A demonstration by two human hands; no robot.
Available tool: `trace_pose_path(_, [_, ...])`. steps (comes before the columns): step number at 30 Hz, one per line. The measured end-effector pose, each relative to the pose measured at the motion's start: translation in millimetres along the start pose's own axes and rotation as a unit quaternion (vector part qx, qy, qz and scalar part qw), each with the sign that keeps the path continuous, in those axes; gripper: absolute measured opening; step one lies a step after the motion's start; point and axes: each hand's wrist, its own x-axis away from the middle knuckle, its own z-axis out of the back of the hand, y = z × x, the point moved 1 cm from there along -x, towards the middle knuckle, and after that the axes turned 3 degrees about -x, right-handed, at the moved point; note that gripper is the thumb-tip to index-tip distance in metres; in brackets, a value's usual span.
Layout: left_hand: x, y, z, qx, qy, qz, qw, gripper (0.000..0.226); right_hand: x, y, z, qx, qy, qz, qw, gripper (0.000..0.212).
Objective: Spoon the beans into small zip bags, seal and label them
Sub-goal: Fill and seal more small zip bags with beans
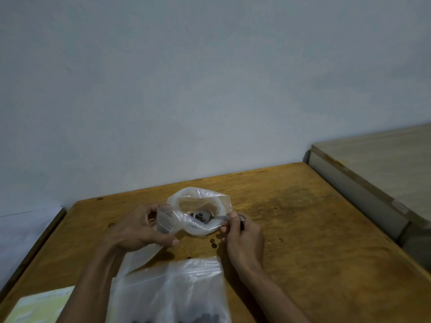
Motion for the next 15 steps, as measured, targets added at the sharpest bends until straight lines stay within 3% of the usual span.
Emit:
trace_pose_path(2, [2.7,-2.4,-4.5,-0.025,-0.008,-0.009,1.000,0.102,2.2,0.0,1.5,0.034,-0.002,0.039,0.999,0.027])
trace_pose_path(5, [6.9,-5.5,-9.1,-0.046,0.018,-0.028,0.998,0.081,1.2,1.8,3.8,0.041,0.013,0.030,0.999,0.026])
trace_pose_path(15, [-2.4,7.4,-13.0,-0.032,0.048,-0.117,0.991,0.079,0.8,-1.1,-3.2,-0.017,0.030,-0.078,0.996,0.026])
